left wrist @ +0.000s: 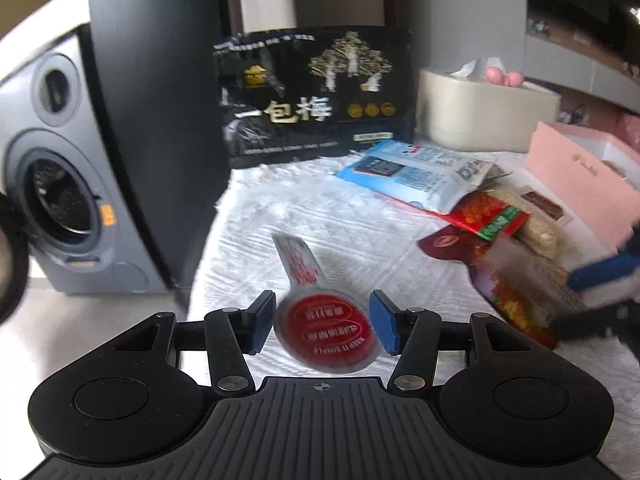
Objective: Organize snacks
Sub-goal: 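Hold the red cup in the left tool while the right tool grasps the biscuit packet, then lift the biscuit packet with the right tool while the left tool holds the red cup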
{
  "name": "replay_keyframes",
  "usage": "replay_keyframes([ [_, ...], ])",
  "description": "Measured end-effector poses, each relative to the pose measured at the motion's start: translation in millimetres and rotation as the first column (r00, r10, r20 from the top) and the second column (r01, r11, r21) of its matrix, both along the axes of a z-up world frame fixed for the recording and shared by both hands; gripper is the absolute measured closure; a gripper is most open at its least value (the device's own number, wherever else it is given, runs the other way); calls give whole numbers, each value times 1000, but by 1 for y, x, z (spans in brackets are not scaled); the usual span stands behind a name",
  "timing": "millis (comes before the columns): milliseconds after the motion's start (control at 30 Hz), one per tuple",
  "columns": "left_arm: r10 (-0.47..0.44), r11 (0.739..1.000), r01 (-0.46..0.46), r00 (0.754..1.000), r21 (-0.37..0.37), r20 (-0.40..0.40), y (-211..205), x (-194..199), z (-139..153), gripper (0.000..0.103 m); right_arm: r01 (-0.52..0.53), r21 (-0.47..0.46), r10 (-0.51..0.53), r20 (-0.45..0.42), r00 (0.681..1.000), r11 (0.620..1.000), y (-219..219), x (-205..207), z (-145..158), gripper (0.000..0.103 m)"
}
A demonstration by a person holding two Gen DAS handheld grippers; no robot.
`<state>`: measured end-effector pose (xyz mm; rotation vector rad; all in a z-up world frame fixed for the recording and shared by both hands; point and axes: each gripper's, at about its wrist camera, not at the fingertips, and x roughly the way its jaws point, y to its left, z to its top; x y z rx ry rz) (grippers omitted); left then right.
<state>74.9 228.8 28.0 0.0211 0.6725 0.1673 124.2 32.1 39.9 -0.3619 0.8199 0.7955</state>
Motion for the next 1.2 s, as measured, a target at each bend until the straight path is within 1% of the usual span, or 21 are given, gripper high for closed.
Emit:
replay_keyframes([
  [33, 20, 1000, -20, 1000, 8, 3, 0, -1, 2, 45, 6, -1, -6, -10, 1000, 1000, -3, 0, -5, 62],
  [67, 41, 999, -41, 999, 6, 10, 1, -3, 4, 45, 12, 1, -12, -14, 1000, 1000, -7, -1, -9, 59],
  [133, 75, 997, -75, 997, -18, 35, 3, -9, 9, 46, 35, 16, -35, -9, 999, 999, -14, -2, -17, 56],
  [200, 62, 998, -62, 997, -22, 38, 0, -11, 10, 46, 35, 47, -35, 10, 999, 998, -19, -5, -20, 55],
  [267, 19, 999, -19, 1000, 28, 5, -14, -11, 7, 46, 25, 60, -28, 43, 999, 998, -22, -8, -23, 52],
  [300, -4, 998, 5, 1000, 65, -17, -22, -10, 4, 45, 24, 61, -28, 66, 997, 998, -23, -12, -25, 47],
  [333, -26, 994, 30, 999, 104, -42, -31, -9, 0, 44, 28, 60, -33, 90, 995, 998, -23, -14, -27, 44],
  [367, -39, 989, 48, 997, 143, -66, -38, -8, -4, 43, 33, 64, -39, 96, 995, 997, -24, -13, -28, 42],
  [400, -42, 982, 56, 996, 179, -82, -43, -7, -8, 43, 38, 72, -44, 90, 995, 997, -25, -12, -29, 41],
  [433, -35, 976, 52, 996, 213, -82, -45, -7, -10, 43, 40, 79, -46, 82, 996, 996, -26, -11, -28, 41],
  [500, 14, 972, 3, 998, 234, -68, -38, -6, -9, 42, 48, 88, -55, 73, 996, 995, -28, -8, -29, 39],
  [600, 76, 979, -62, 995, 192, -64, -20, -4, -6, 43, 55, 101, -62, 65, 996, 993, -31, -7, -30, 38],
  [633, 76, 983, -63, 994, 172, -73, -17, -3, -5, 46, 56, 102, -62, 64, 996, 993, -31, -6, -31, 38],
  [700, 57, 992, -46, 994, 116, -91, -14, 0, -5, 45, 57, 103, -64, 65, 996, 993, -30, -6, -32, 37],
  [733, 49, 994, -40, 994, 103, -94, -15, 1, -5, 43, 57, 103, -64, 66, 996, 993, -30, -6, -32, 37],
  [800, 49, 993, -38, 994, 109, -102, -20, 3, -5, 42, 58, 104, -65, 66, 996, 993, -30, -6, -32, 37],
  [867, 49, 994, -39, 994, 101, -102, -23, 6, -5, 39, 59, 106, -66, 66, 996, 993, -30, -6, -32, 37],
  [933, 42, 997, -35, 993, 73, -106, -23, 10, -5, 26, 60, 105, -67, 66, 996, 993, -30, -7, -32, 37],
  [1033, 28, 999, -25, 994, 31, -110, -23, 14, -7, 12, 60, 106, -68, 66, 996, 993, -30, -6, -32, 36],
  [1100, 25, 1000, -24, 994, 18, -106, -24, 15, -7, 11, 61, 107, -68, 65, 996, 992, -30, -6, -32, 36],
  [1200, 38, 998, -42, 997, -50, -66, -16, 10, -2, 13, 61, 106, -68, 66, 996, 992, -30, -6, -32, 36],
])
